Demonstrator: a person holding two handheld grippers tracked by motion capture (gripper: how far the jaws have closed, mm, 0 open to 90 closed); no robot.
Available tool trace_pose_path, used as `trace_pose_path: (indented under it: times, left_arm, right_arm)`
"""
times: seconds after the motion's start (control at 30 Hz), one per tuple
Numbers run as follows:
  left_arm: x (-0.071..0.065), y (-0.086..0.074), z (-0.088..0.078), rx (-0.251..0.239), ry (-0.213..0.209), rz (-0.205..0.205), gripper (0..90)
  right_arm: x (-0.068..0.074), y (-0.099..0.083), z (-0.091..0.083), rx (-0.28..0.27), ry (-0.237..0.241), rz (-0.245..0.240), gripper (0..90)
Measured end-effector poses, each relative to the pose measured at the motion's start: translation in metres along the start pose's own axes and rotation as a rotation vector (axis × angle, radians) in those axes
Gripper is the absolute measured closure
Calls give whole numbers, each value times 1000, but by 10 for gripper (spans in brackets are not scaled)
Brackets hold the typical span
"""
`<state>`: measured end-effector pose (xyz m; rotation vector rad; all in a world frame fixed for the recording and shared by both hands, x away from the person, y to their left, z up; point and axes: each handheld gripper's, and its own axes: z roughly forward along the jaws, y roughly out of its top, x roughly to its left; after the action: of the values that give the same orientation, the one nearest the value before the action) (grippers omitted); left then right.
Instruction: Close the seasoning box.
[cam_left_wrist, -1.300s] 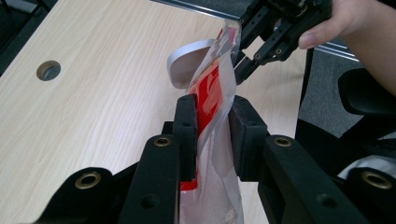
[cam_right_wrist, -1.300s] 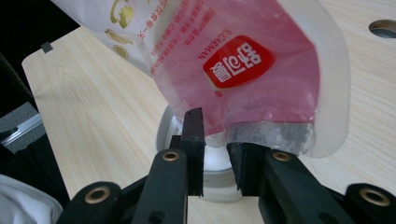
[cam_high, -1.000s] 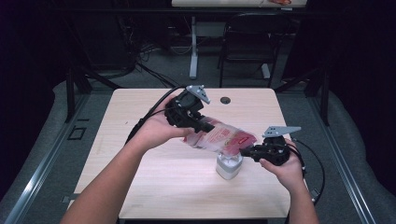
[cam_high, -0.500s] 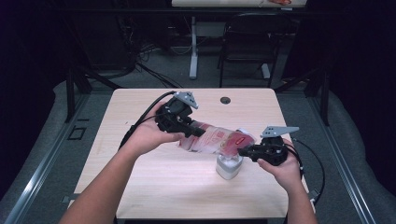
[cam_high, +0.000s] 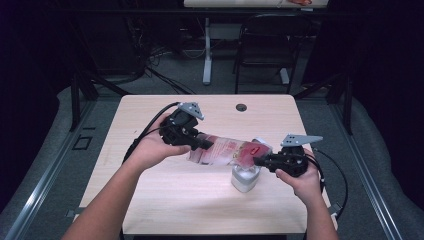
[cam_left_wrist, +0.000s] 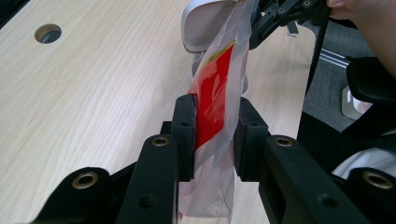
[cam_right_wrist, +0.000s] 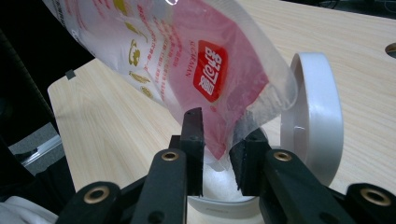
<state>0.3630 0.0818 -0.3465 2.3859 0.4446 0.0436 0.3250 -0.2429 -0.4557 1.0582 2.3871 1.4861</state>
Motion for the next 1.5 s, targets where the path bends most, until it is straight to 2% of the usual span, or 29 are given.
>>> trace_pose_path:
  times: [0.17, 0.43, 0.9, 1.17, 1.37, 1.4, 1.43, 1.47, 1.5]
  left_arm:
    - [2, -4, 0, -5, -4, -10, 737]
    - [5, -9, 3, -5, -10, -21, 729]
    - [10, -22, 7, -13, -19, -47, 725]
    - [14, -31, 9, -15, -25, -64, 723]
    - [15, -38, 9, -24, -26, -79, 729]
    - [15, -38, 9, -13, -1, -79, 729]
    - [16, -40, 10, -28, -28, -81, 729]
    - [16, -40, 10, -31, -27, -84, 728]
    - [16, -41, 9, -22, -5, -86, 728]
  right_arm:
    - [-1, -1, 1, -20, 19, 14, 765]
    - [-1, -1, 0, -46, 25, 11, 751]
    - [0, 0, 0, -69, 33, 9, 760]
    - [-1, -1, 0, -86, 55, 19, 744]
    - [-2, -2, 4, -57, 60, 20, 731]
    - [-2, -3, 5, -50, 63, 20, 732]
    - [-3, -3, 5, -47, 66, 21, 733]
    - [-3, -3, 6, -47, 67, 22, 734]
    - [-3, -4, 6, -48, 69, 25, 734]
